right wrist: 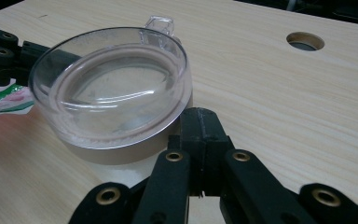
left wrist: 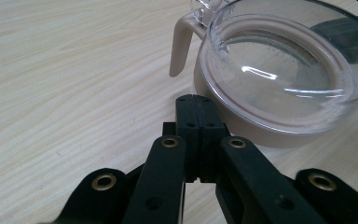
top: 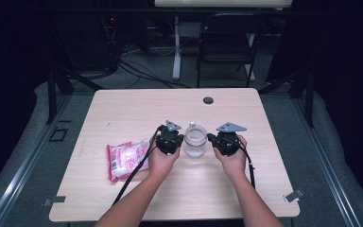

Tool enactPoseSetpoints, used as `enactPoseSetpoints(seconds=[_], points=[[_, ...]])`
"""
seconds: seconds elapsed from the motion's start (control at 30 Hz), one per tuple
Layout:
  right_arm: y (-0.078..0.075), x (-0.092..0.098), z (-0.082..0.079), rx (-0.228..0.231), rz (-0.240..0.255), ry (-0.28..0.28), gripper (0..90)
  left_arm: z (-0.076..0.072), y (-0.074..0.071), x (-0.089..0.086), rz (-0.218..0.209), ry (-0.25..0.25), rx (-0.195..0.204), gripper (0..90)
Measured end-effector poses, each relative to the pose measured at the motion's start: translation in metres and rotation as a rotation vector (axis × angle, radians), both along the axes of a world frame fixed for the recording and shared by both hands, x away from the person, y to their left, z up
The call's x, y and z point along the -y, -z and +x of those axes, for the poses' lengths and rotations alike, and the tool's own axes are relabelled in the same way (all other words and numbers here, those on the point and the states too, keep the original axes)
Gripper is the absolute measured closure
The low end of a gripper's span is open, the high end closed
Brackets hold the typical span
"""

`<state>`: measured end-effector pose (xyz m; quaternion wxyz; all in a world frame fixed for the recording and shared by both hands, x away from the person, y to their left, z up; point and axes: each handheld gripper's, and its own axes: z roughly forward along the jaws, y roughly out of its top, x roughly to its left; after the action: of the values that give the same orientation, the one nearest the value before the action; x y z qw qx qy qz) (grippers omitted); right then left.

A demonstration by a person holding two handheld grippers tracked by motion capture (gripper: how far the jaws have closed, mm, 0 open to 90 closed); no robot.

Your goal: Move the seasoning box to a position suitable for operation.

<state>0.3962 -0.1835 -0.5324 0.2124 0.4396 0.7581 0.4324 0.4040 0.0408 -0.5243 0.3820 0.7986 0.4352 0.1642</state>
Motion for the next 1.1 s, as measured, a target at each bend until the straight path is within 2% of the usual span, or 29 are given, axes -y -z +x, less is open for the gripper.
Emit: enactPoseSetpoints(seconds=[0.33, 0.6, 0.8, 0.87, 0.97, 1.1], points=[[-0.001, 0.0, -0.004, -0.006, 0.001, -0.017, 90.0, -0.003, -0.002, -0.002, 0.021, 0.022, -0.007, 90.0], [-0.003, 0.0, -0.019, -0.017, -0.017, -0.034, 90.0, -0.011, -0.003, -0.004, 0.031, 0.055, -0.009, 90.0], [-0.005, -0.004, -0.039, -0.037, -0.024, -0.034, 90.0, -0.023, -0.005, -0.01, 0.048, 0.118, -0.015, 90.0], [-0.005, -0.004, -0.043, -0.043, -0.016, -0.03, 90.0, -0.032, -0.005, -0.012, 0.053, 0.14, -0.007, 90.0], [-0.006, -0.004, -0.047, -0.051, -0.025, -0.03, 90.0, -0.037, -0.005, -0.013, 0.057, 0.169, -0.013, 90.0], [-0.008, -0.005, -0.063, -0.052, -0.055, 0.008, 90.0, -0.047, -0.005, -0.012, 0.055, 0.21, -0.003, 90.0]])
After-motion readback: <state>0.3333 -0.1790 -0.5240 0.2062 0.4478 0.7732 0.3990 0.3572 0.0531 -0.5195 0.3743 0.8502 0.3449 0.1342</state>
